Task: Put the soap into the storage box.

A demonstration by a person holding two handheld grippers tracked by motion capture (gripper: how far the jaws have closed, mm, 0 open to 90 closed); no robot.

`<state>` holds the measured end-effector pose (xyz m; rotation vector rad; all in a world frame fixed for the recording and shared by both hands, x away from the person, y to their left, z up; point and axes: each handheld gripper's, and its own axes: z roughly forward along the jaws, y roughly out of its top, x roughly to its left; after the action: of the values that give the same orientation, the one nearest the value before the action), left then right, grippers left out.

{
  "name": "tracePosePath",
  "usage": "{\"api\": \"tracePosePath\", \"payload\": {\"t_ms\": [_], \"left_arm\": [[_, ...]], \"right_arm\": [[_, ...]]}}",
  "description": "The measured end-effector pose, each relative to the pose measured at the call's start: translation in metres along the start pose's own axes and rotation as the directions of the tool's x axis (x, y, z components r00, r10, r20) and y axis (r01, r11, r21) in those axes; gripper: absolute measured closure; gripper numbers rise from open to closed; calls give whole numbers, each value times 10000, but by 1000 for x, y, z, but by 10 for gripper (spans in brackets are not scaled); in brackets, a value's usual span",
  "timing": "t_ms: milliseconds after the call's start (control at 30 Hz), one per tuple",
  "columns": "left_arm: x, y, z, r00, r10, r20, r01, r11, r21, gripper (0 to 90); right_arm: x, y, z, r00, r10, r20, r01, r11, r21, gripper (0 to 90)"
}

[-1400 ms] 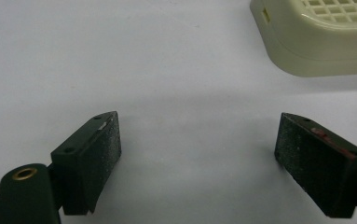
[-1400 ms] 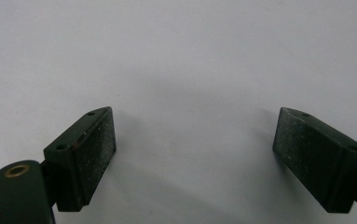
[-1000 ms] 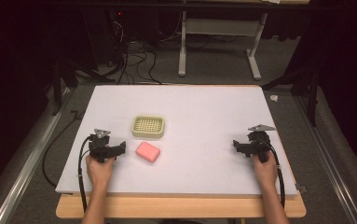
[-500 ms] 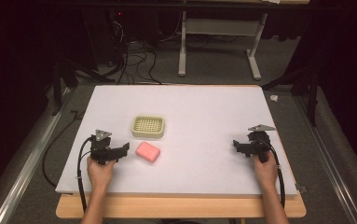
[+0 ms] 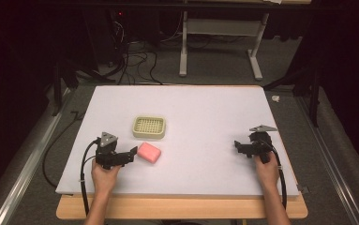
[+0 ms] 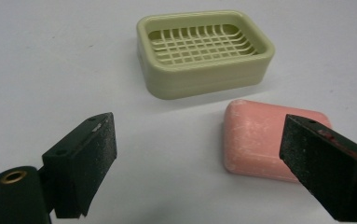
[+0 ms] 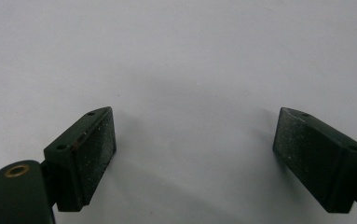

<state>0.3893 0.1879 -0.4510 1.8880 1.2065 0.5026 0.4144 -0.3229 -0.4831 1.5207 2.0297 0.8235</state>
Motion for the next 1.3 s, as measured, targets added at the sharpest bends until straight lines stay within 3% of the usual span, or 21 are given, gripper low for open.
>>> {"api": "tracePosePath", "payload": {"t_ms": [533, 867, 1300], "left_arm": [[-30, 6, 7, 9955, 593, 744, -604, 9981, 137, 83], [-44, 8, 18, 9919, 889, 902, -933, 9946, 455, 64], [-51, 7, 35, 9905, 1149, 752, -1215, 9884, 906, 45]], "right_arm": [[0, 0, 0, 10000, -5, -1, 5, 10000, 0, 136], [0, 0, 0, 10000, -4, -4, 4, 10000, 0, 136], [0, 0, 0, 10000, -6, -2, 6, 10000, -1, 136]]}}
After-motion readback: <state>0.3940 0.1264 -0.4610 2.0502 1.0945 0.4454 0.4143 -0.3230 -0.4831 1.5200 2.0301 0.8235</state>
